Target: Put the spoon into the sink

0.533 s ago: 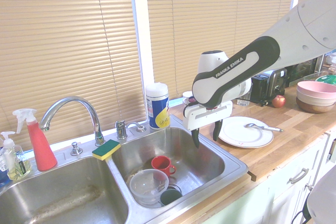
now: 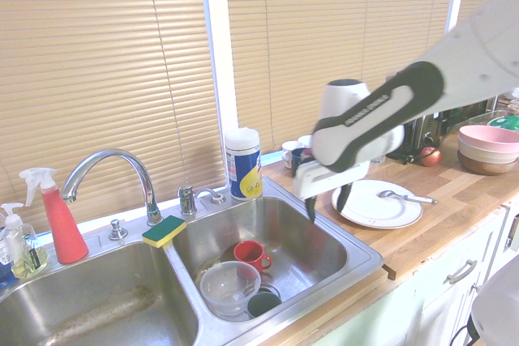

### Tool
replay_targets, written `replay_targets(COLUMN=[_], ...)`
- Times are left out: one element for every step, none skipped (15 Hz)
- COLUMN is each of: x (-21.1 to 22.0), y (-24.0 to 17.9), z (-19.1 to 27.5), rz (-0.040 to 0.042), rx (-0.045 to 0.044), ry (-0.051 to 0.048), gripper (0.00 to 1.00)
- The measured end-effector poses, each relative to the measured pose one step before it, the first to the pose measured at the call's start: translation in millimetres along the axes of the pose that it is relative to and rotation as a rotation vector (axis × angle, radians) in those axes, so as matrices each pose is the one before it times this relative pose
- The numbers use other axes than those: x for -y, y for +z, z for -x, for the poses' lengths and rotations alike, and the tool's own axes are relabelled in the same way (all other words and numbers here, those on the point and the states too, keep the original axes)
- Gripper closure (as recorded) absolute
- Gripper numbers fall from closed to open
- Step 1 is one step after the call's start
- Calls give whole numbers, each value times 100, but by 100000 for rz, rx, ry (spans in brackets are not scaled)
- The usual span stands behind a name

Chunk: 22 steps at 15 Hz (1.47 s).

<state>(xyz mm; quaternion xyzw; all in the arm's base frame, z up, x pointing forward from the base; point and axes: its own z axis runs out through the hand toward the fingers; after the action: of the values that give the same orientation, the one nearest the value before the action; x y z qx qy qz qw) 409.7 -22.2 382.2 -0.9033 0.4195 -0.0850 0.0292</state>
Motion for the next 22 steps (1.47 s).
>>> replay_targets(x=[-2074, -2164, -2158, -1984, -1356, -1131, -798, -569, -549, -891, -1367, -1634, -1484, -1203, -863, -588, -374, -234, -144, -77, -10, 88], y=[-879, -960, -886, -944, -775, -123, 285, 432, 541, 543, 429, 322, 48, -200, -240, -195, 22, 264, 525, 599, 564, 388], z=[-764, -783, -808, -1144, -1216, -839, -577, -532, -636, -954, -1308, -1261, -1097, -998, -770, -591, -488, -496, -562, -497, -472, -417], rz=[-3197, -3282, -3127, -3013, -1871, -619, 158, 990, 1073, 1228, 870, 647, 501, 356, 454, 560, 589, 731, 1044, 1041, 888, 670], rx=[-1898, -1332, -874, -913, -854, 133, 746, 613, 531, 457, -116, -197, -439, -727, -728, -559, -139, 392, 846, 1047, 962, 612], ry=[1738, 1720, 1329, 1272, 943, 283, -345, -800, -1042, -1479, -2014, -1756, -1768, -2502, -3226, -3185, -2664, -1972, -1307, -768, -415, -448], gripper=[0, 0, 0, 0, 0, 0, 0, 0, 0, 0, 0, 0, 0, 0, 0, 0, 0, 0, 0, 0, 0, 0])
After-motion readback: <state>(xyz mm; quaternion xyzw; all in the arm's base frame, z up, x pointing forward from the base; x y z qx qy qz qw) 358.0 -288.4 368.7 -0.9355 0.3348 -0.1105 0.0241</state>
